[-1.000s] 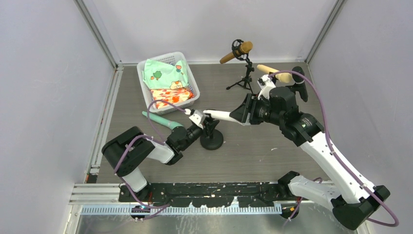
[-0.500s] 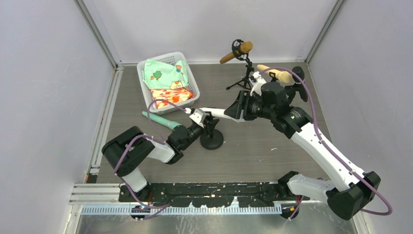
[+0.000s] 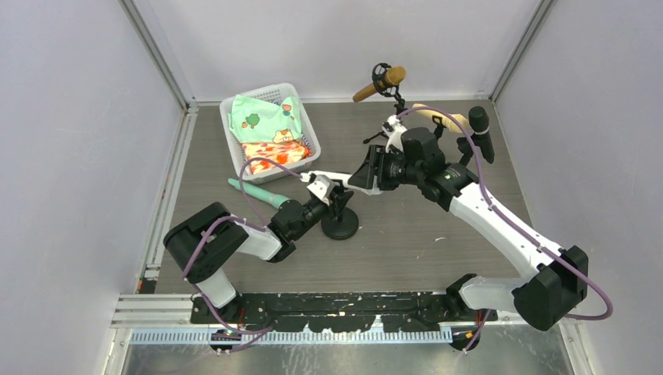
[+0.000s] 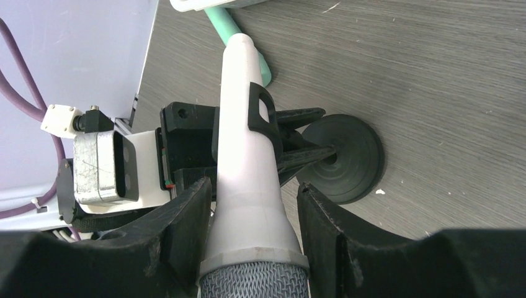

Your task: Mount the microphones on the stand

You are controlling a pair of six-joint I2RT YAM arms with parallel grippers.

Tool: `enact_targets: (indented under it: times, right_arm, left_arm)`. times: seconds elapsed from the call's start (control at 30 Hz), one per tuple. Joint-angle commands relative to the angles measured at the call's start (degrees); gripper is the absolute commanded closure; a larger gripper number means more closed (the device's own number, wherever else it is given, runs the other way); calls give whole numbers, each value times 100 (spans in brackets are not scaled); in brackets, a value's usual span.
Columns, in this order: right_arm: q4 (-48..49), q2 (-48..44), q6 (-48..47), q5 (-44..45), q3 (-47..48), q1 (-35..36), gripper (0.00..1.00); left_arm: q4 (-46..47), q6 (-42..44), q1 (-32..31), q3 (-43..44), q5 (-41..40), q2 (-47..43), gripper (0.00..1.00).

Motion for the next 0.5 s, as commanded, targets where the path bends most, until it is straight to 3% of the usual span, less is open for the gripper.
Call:
enact_targets:
  times: [0.0,0.47]
  right_arm:
    - [-283,681,-258,433,-279,163,99]
    - [-15,867,-224,571,-431,176,99]
  left_arm:
    - [201,388,-411,241,1051,-140,100]
    - [209,371,-411,209,1000,-138,100]
